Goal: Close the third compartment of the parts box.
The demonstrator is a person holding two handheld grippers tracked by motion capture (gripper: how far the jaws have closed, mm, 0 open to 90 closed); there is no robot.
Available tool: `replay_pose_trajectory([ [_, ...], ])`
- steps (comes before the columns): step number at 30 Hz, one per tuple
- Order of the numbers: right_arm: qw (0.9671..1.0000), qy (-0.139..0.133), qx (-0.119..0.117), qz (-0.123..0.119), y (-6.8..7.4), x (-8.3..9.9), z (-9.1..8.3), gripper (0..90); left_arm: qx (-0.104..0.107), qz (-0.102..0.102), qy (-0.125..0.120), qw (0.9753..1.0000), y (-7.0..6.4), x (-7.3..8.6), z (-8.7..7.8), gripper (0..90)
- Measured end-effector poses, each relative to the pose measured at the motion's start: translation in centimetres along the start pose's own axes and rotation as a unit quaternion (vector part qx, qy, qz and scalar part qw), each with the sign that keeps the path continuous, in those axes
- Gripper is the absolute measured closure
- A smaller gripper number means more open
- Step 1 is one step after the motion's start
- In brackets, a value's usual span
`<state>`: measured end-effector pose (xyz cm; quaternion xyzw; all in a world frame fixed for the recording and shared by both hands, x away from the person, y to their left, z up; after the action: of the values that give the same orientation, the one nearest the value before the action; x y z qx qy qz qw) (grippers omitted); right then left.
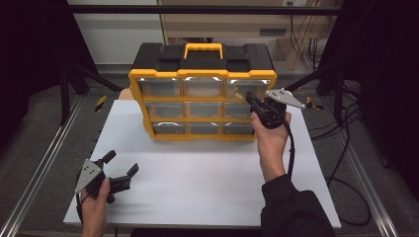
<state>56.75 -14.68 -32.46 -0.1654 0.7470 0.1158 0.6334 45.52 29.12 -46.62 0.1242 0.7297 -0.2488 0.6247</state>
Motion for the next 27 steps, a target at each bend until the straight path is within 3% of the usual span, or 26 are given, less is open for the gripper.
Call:
replay_pose_trajectory([
  [13,0.9999,-0.005,0.006,0.012,-0.21,-0.07,0.36,90.0,0.0,0.001,-0.001,1.0,-0.01,-0.01,-0.01,0.8],
  [21,0.9993,-0.01,0.008,0.034,-0.54,-0.4,0.67,90.0,0.0,0.001,-0.001,1.0,-0.01,-0.02,-0.01,0.8],
  [27,0.9995,-0.011,0.011,0.029,-0.57,-0.46,0.78,90.0,-0.001,0.001,0.0,1.0,0.01,0.0,0.03,0.9],
])
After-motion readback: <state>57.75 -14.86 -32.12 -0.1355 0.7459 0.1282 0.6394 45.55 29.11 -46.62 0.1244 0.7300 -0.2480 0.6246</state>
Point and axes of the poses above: each handheld gripper's, and its own axes: z roughly forward along the jaws, x roughly out of its underside, y roughly to its left, the point moved 4 cm from there along z, roughly forward along the jaws, and after that the axes turned 10 degrees about -z, right-handed, at the moved point
